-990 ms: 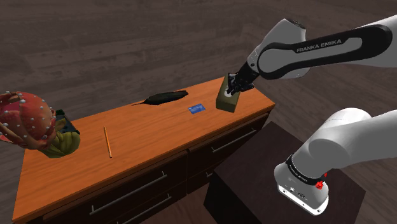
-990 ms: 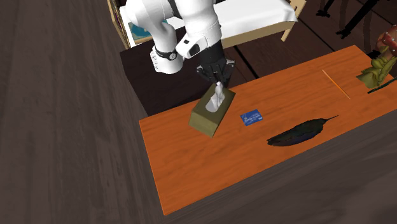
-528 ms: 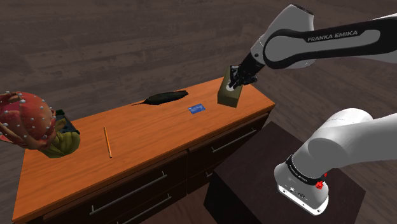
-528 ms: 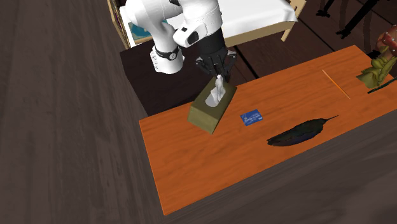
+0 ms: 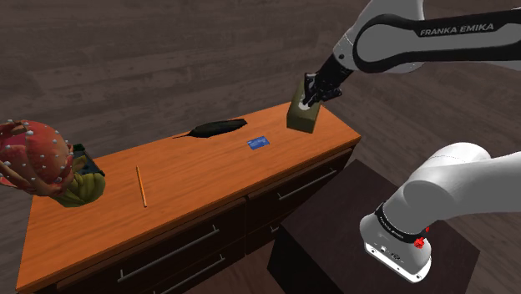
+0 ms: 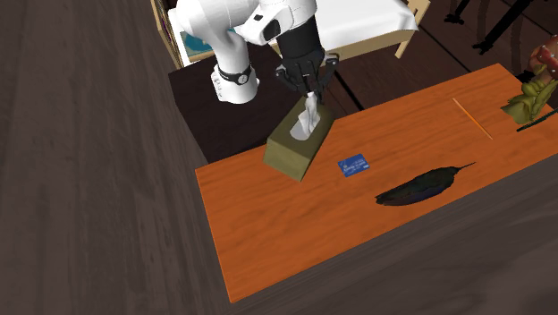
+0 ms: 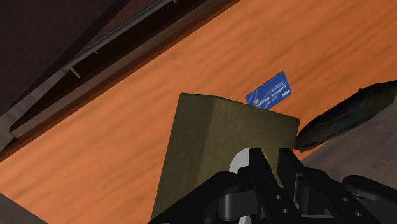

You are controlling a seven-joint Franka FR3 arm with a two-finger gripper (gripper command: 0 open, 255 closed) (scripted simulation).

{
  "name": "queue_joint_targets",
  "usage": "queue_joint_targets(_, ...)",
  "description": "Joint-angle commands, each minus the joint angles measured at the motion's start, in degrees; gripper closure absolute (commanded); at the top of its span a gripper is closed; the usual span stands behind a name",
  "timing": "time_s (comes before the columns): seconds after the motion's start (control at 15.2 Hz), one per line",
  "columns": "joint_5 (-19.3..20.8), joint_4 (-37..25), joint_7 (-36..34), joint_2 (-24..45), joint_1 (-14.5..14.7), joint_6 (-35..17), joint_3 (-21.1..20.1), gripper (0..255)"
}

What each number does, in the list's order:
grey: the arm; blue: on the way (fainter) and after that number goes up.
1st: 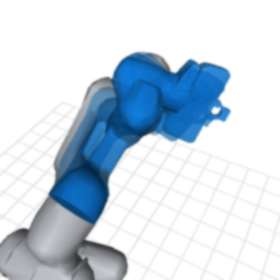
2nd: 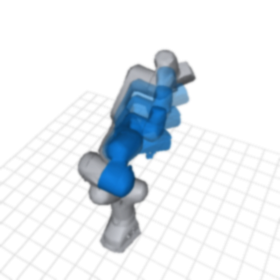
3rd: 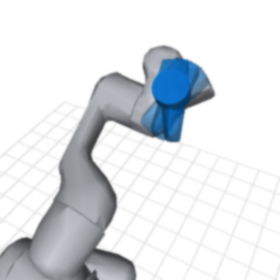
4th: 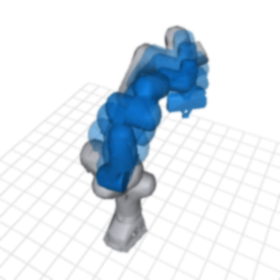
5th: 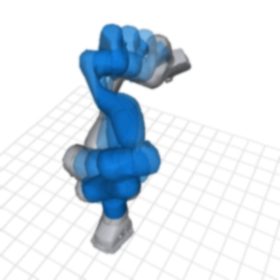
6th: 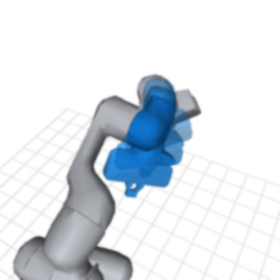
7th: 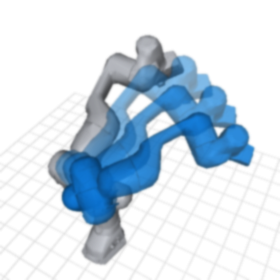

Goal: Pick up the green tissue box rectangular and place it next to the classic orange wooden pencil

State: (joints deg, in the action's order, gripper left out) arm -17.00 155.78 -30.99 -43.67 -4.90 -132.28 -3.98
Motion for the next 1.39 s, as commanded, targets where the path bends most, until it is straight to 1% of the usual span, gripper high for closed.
queue_joint_targets(0.0,0.4,-1.4,-0.3,-0.4,-0.3,1.8,0.1,255)
queue_joint_targets(1.19,2.7,-14.9,-3.1,-0.9,-1.3,15.6,0.8,255)
queue_joint_targets(1.25,2.8,-15.0,-3.1,-0.9,-1.4,15.8,0.8,255)
queue_joint_targets(1.32,2.3,-15.6,-4.4,-0.1,-1.0,15.2,-0.5,255)
